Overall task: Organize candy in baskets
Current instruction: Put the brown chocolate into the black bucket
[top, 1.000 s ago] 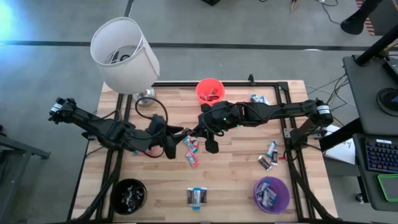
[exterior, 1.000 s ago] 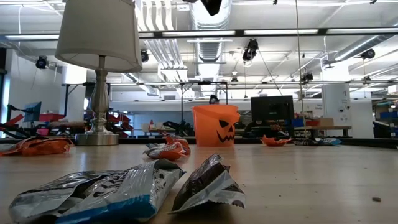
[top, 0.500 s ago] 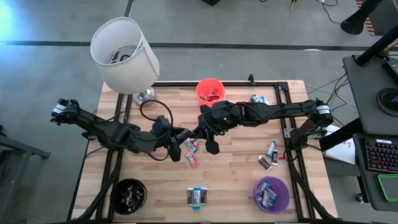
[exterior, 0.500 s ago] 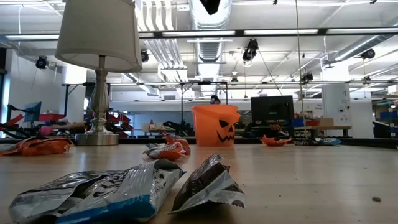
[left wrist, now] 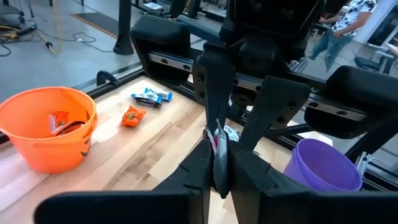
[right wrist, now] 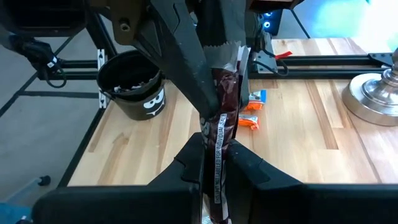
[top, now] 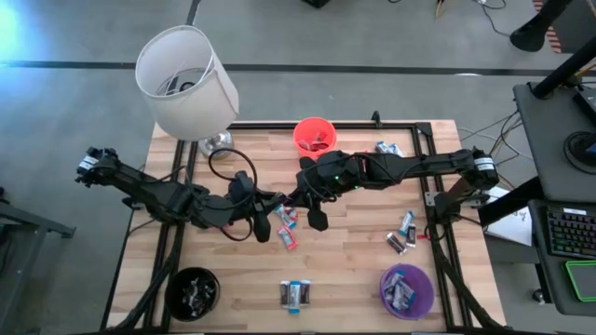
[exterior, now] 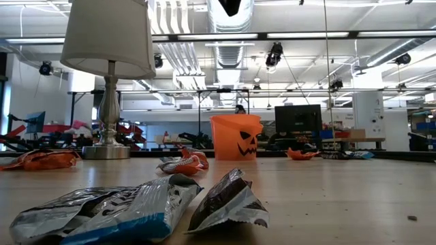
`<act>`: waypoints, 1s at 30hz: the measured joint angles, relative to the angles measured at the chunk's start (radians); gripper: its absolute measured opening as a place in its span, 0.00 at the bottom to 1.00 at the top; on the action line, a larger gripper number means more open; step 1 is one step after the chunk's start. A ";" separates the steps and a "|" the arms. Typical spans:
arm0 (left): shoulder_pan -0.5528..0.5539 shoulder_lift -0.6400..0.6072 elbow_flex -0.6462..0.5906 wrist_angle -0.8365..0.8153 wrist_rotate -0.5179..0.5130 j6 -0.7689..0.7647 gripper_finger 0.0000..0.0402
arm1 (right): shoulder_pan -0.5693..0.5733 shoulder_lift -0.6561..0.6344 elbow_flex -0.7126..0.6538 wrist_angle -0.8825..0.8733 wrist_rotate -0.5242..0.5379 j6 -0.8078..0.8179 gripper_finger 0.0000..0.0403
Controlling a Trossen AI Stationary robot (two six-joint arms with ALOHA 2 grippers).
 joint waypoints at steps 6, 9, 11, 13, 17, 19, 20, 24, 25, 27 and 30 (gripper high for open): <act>0.000 0.000 0.000 0.001 0.000 0.003 0.01 | 0.000 0.000 0.000 0.001 0.008 -0.001 0.07; 0.001 -0.001 0.000 0.001 0.000 0.004 0.01 | 0.000 0.000 0.000 0.002 0.008 -0.001 0.09; 0.001 -0.001 0.000 0.001 0.000 0.020 0.01 | 0.000 0.000 0.000 0.002 0.008 -0.001 0.11; 0.001 -0.001 0.000 0.001 0.001 0.030 0.01 | 0.000 0.000 0.000 0.004 0.008 0.000 0.15; 0.001 -0.006 0.000 -0.013 0.004 0.030 0.00 | 0.000 0.000 0.000 0.005 0.008 0.021 0.24; 0.001 -0.013 0.000 -0.034 0.005 0.030 0.00 | 0.000 0.000 0.000 0.003 0.009 0.042 0.29; 0.001 -0.019 0.000 -0.048 0.009 0.030 0.00 | 0.000 0.000 0.000 0.000 0.008 0.055 0.31; 0.001 -0.064 0.000 -0.133 0.097 0.010 0.01 | 0.000 -0.004 0.000 -0.057 0.008 0.067 0.37; 0.001 -0.078 0.000 -0.160 0.124 -0.007 0.01 | 0.000 -0.005 0.000 -0.072 0.008 0.067 0.38; 0.001 -0.108 0.000 -0.229 0.195 -0.045 0.01 | -0.002 -0.005 0.000 -0.100 0.008 0.067 0.39; 0.001 -0.150 0.000 -0.342 0.320 -0.119 0.01 | -0.002 -0.005 0.000 -0.133 0.008 0.067 0.40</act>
